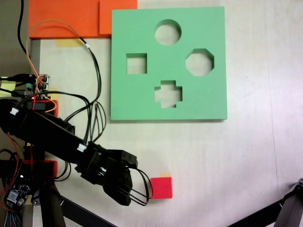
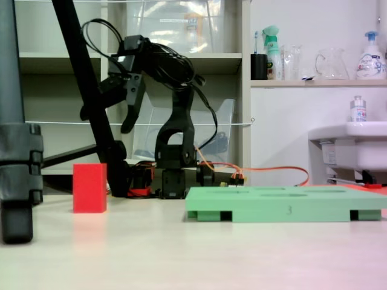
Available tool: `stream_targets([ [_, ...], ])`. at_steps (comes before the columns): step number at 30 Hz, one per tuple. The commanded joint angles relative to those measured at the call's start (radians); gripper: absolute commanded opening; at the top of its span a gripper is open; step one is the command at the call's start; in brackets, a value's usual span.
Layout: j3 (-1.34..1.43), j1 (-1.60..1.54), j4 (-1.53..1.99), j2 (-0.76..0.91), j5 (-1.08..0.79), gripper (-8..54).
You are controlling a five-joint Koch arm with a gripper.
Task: Put the square block into the corresponding hole
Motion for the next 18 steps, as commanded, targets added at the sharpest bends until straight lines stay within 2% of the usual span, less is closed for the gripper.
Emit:
stream_targets([
  [1,-0.086,0.002,0.06,-0.054,-0.107,47.8],
  [6,-0.121,-0.018,0.092,-0.16,-0.14,47.8],
  [18,-0.126,-0.018,-0.052,-0.27,-0.126,47.9],
])
